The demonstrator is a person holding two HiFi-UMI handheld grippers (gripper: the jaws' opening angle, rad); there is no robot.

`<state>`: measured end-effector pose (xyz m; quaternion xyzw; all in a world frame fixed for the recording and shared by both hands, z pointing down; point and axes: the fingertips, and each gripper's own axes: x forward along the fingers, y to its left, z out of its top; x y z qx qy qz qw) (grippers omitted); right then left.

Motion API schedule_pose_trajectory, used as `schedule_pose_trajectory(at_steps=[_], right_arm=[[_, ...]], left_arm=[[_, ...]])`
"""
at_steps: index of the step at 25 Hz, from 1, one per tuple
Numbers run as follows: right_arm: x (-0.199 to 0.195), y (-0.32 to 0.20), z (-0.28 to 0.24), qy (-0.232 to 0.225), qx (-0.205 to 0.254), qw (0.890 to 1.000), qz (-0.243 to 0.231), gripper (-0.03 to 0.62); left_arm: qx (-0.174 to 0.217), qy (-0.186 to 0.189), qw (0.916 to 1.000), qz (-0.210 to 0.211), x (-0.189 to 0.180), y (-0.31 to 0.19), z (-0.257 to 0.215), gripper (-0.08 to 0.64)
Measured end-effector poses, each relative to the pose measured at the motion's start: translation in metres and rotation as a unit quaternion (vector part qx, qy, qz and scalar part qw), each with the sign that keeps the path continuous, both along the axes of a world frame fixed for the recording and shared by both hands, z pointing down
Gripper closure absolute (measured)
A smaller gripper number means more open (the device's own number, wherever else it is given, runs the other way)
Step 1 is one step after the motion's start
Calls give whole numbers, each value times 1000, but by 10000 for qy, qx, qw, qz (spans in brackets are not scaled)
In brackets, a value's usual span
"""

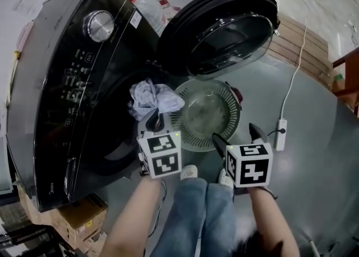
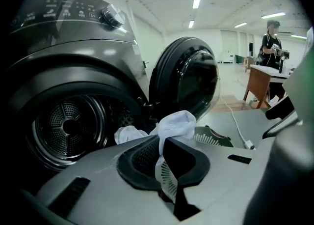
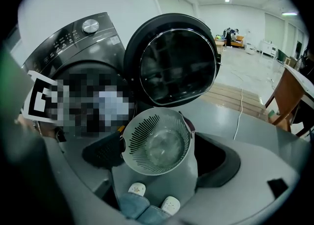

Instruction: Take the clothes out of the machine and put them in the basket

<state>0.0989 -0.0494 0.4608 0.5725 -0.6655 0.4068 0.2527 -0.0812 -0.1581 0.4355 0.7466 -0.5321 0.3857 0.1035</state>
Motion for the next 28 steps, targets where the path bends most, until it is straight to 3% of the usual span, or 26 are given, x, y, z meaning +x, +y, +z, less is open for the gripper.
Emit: schedule_pose_trajectory(at_steps=[9, 15, 18, 20, 22, 28], right_arm=[[18, 10, 0, 19, -65, 9999, 152, 120], [28, 15, 7, 58, -141, 9994, 306, 120], [33, 20, 12, 56, -199, 9990, 403, 120], [36, 25, 16, 39, -256, 9985, 478, 120], [38, 29, 20, 35, -317, 9981, 519, 120], [43, 41, 36, 65, -457, 9973, 570, 120]], left_arm=[[-255, 282, 9983, 436, 40, 17, -4, 537], [-736, 473, 9937, 698, 58, 23, 18, 537], [-1121, 919, 9856, 867, 75, 28, 30, 537], [-1441, 1428, 9745, 964, 90, 34, 36, 537], [-1702, 1687, 9655, 1020, 101, 39, 42, 537], [-1976, 1335, 9644, 1146, 112, 49, 78, 535]])
